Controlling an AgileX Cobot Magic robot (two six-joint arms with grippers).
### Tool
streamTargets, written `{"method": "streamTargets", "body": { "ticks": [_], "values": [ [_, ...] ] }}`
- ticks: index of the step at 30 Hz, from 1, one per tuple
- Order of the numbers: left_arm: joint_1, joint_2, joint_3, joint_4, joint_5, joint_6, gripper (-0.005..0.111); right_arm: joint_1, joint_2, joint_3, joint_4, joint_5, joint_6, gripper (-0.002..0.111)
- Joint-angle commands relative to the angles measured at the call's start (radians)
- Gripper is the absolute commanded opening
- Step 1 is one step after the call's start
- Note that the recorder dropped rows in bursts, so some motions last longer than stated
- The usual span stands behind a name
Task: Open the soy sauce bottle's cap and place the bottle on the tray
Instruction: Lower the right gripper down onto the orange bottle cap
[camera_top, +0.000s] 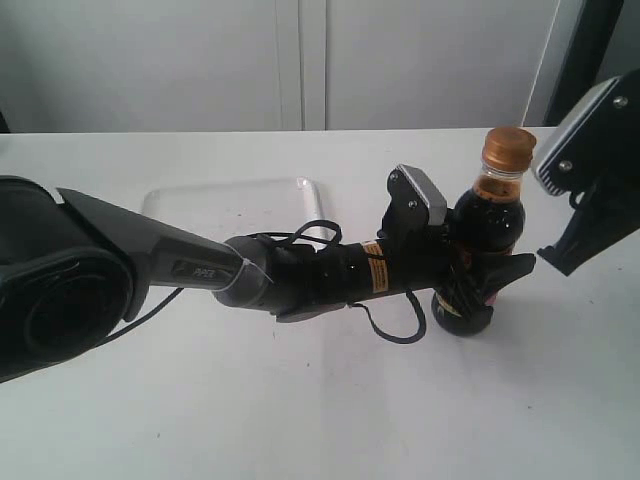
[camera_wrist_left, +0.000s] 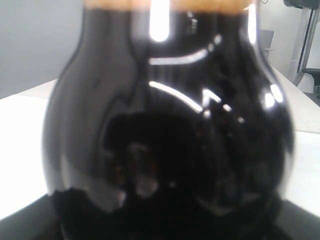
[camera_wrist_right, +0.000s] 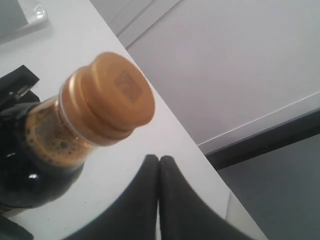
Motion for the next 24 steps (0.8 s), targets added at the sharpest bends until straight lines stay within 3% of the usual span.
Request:
{"method": "streamTargets", "body": {
  "ticks": [1, 24],
  "values": [
    [-0.005, -0.009, -0.003, -0.003, -0.056, -0.008, 0.0, -0.004, 0.058, -0.039, 0.0, -0.011, -0.008, 0.0],
    [-0.005, -0.009, -0.003, -0.003, -0.015, -0.008, 0.0, 0.003, 0.16, -0.125, 0.0, 0.0, -0.009, 0.0]
  ]
}}
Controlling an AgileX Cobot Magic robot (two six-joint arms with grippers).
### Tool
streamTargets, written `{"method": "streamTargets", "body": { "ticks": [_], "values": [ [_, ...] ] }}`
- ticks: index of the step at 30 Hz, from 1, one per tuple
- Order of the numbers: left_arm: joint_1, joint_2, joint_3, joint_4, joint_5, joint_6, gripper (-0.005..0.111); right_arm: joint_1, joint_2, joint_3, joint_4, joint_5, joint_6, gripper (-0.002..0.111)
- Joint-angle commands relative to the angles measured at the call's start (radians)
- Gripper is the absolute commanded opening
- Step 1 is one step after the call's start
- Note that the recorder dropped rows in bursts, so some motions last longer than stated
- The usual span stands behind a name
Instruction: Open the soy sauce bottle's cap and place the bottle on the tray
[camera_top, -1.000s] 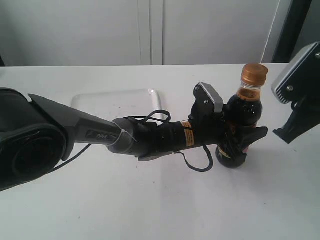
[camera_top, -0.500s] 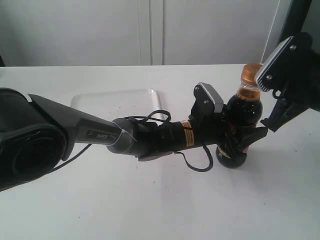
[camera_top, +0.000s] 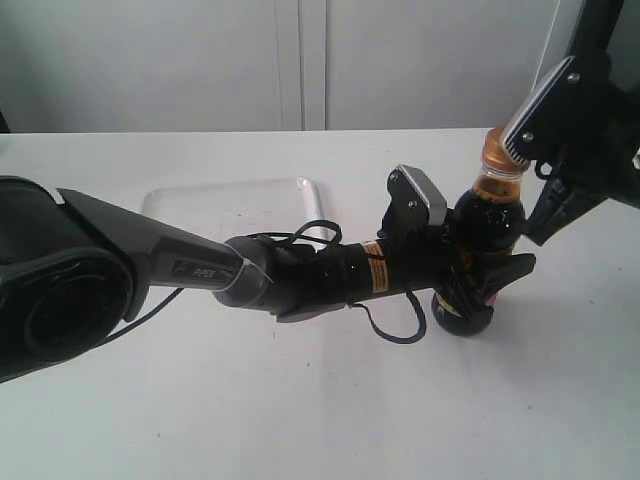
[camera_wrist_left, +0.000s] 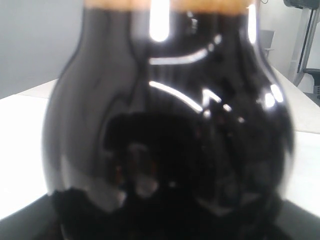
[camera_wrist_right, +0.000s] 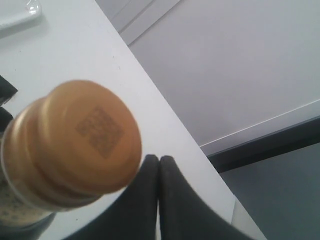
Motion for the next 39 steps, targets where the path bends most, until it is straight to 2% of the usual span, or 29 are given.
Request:
{"method": "streamTargets", "body": {
  "ticks": [1, 8, 39],
  "values": [
    [-0.005, -0.011, -0.003, -0.003, -0.014, -0.008, 0.0, 0.01, 0.001, -0.005, 0.0, 0.001, 0.002, 0.0],
    [-0.005, -0.011, -0.003, -0.003, -0.014, -0.005, 0.0, 0.047, 0.001, -0.005, 0.0, -0.005, 0.002, 0.0],
    [-0.005, -0.011, -0.003, 0.042, 0.034, -0.005, 0.0, 0.097, -0.005, -0.043, 0.0, 0.048, 0.004, 0.0]
  ]
}}
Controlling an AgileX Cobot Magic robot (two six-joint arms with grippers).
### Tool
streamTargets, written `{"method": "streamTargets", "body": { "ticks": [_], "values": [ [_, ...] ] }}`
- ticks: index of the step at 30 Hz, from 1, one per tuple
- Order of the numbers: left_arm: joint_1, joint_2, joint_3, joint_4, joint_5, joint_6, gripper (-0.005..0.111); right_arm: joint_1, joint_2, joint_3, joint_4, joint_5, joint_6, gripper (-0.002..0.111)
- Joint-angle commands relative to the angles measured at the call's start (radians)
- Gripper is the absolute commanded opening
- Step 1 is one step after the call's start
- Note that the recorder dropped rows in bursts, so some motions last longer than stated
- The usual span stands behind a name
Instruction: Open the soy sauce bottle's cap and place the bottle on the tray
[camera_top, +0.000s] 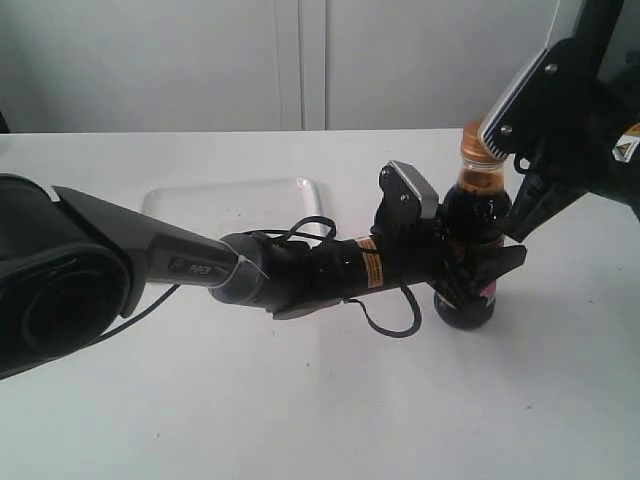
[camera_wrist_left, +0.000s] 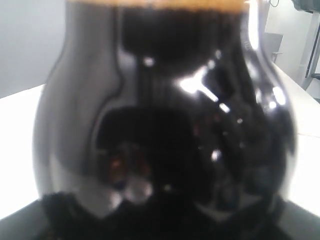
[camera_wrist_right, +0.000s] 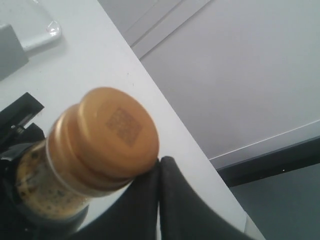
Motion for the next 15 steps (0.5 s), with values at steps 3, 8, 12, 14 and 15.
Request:
{"method": "streamTargets", "body": {
  "ticks": [3, 8, 12, 14, 15],
  "values": [
    [-0.013, -0.011, -0.003, 0.049, 0.032, 0.006, 0.0, 0.02, -0.005, -0.011, -0.012, 0.003, 0.004, 0.0],
    [-0.013, -0.011, -0.003, 0.056, 0.048, 0.006, 0.0, 0.02, -0.036, -0.075, -0.012, 0.064, 0.004, 0.0],
    [-0.013, -0.011, -0.003, 0.058, 0.086, 0.006, 0.0, 0.02, -0.086, -0.176, -0.011, 0.136, 0.061, 0.0],
    [-0.013, -0.011, -0.003, 0.058, 0.088, 0.006, 0.0, 0.02, -0.1, -0.234, -0.004, 0.16, 0.112, 0.0],
    [-0.013, -0.011, -0.003, 0.058, 0.088, 0.006, 0.0, 0.02, -0.108, -0.261, 0.002, 0.17, 0.135, 0.0]
  ]
}}
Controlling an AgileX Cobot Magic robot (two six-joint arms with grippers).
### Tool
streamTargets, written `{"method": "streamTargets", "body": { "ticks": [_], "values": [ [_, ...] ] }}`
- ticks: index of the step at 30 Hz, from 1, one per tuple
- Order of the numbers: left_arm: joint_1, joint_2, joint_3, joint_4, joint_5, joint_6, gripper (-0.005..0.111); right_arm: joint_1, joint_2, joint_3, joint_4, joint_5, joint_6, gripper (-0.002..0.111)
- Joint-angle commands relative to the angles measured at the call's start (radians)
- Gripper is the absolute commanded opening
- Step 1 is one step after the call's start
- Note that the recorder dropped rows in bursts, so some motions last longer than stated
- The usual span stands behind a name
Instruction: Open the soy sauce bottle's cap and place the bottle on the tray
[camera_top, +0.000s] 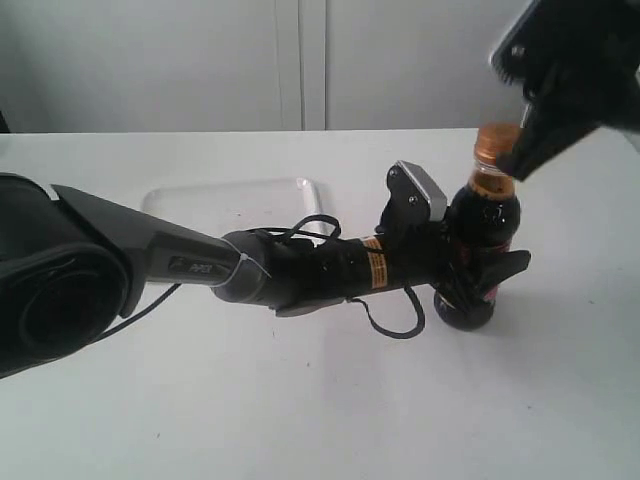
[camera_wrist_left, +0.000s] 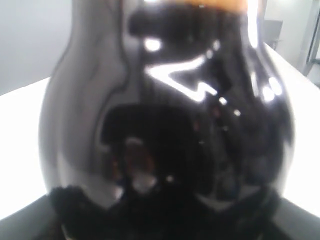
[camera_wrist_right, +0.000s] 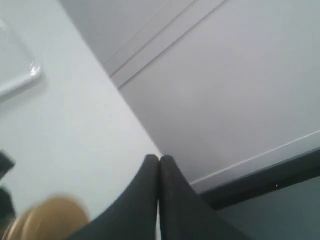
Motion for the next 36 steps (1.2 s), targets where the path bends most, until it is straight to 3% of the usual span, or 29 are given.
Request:
{"method": "streamTargets", "body": {
  "ticks": [1, 9, 13, 16, 24, 36],
  "values": [
    [-0.01, -0.005, 0.002, 0.034, 0.043, -0.001, 0.0, 0.01, -0.037, -0.112, 0.012, 0.037, 0.101, 0.0],
    [-0.01, -0.005, 0.002, 0.034, 0.043, -0.001, 0.0, 0.007, -0.038, -0.202, -0.014, 0.395, 0.121, 0.0],
    [-0.01, -0.005, 0.002, 0.034, 0.041, -0.005, 0.0, 0.007, -0.036, -0.276, -0.186, 0.766, 0.225, 0.0],
    [-0.01, -0.005, 0.002, 0.036, 0.041, -0.005, 0.0, 0.007, -0.031, -0.306, -0.152, 0.98, 0.223, 0.0],
    [-0.01, -0.005, 0.002, 0.04, 0.025, -0.03, 0.0, 0.007, 0.025, -0.325, 0.173, 1.105, 0.15, 0.0],
    [-0.01, -0.005, 0.002, 0.04, 0.023, -0.029, 0.0, 0.007, 0.125, -0.339, 0.158, 0.994, 0.165, 0.0]
  ]
}}
